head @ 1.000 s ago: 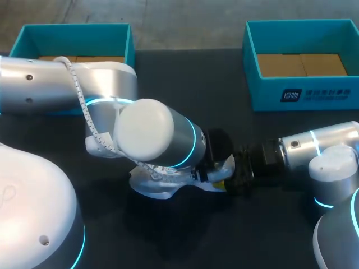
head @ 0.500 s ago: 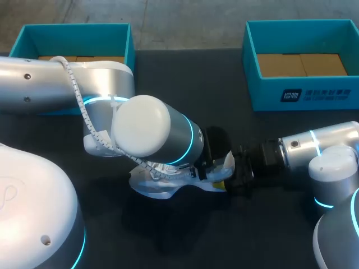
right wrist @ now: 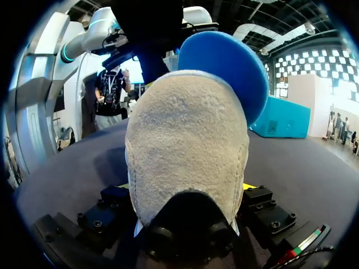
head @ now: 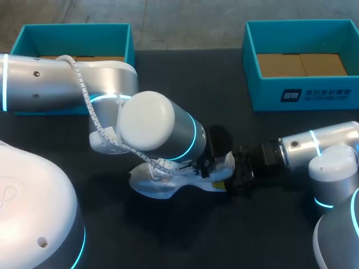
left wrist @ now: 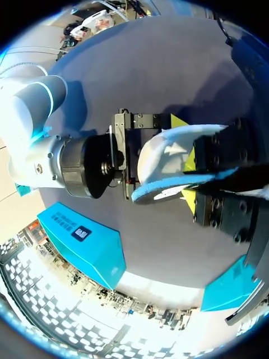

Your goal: Take the shoe out of the shoebox, open the shoe tongue, remove and reinsert the insole, then place the shoe into the shoebox

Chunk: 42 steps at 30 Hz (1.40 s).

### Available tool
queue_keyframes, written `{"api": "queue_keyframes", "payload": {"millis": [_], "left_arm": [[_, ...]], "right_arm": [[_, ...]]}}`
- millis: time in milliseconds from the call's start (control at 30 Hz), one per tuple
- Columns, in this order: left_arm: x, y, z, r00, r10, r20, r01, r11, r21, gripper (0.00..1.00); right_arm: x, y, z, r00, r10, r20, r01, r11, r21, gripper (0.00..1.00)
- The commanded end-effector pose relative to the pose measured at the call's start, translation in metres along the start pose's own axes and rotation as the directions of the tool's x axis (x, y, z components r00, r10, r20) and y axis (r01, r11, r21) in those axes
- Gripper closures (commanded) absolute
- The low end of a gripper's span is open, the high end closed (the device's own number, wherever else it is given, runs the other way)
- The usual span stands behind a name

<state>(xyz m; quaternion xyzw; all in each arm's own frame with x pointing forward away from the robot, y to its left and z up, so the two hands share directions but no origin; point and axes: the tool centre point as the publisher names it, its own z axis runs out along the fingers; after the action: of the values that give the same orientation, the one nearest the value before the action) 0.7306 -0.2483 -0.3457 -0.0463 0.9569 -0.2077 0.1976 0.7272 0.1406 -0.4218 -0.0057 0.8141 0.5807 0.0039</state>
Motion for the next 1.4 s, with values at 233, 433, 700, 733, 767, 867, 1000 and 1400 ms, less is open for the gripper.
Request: {"api": "queue_keyframes", "payload": {"millis": [233,433,700,733,767,867,1000,1400], "left_arm": [[0.002,0.001,-0.003,1.0,0.008,-0.01,-0.008,1.0,0.02,1.0],[0.002,0.0,-0.011,0.999,0.007,-0.042,-0.005,0.999,0.048,1.0],[0.0,-0.009,-0.03,0.997,-0.006,-0.075,0.014,0.994,0.108,1.0],[0.0,-0.011,-0.033,0.997,-0.009,-0.081,0.018,0.993,0.118,1.0],[0.0,-0.013,-0.035,0.996,-0.011,-0.087,0.022,0.992,0.125,1.0],[-0.001,-0.018,-0.043,0.995,-0.015,-0.097,0.029,0.989,0.147,1.0],[-0.001,-0.028,-0.054,0.994,-0.022,-0.105,0.04,0.984,0.176,1.0],[-0.005,-0.052,-0.092,0.985,-0.033,-0.167,0.078,0.959,0.273,1.0]], "right_arm": [[0.001,-0.002,0.002,1.0,-0.001,0.001,0.001,1.0,0.002,1.0],[0.001,-0.002,0.002,1.0,-0.001,0.001,0.001,1.0,0.002,1.0],[0.001,-0.002,0.002,1.0,-0.001,0.001,0.001,1.0,0.002,1.0],[0.001,-0.002,0.002,1.0,-0.001,0.001,0.001,1.0,0.002,1.0],[0.001,-0.002,0.002,1.0,-0.001,0.001,0.001,1.0,0.002,1.0],[0.001,-0.002,0.002,1.0,-0.001,0.001,0.001,1.0,0.002,1.0],[0.001,-0.002,0.002,1.0,-0.001,0.001,0.001,1.0,0.002,1.0],[0.001,-0.002,0.002,1.0,-0.001,0.001,0.001,1.0,0.002,1.0]]}}
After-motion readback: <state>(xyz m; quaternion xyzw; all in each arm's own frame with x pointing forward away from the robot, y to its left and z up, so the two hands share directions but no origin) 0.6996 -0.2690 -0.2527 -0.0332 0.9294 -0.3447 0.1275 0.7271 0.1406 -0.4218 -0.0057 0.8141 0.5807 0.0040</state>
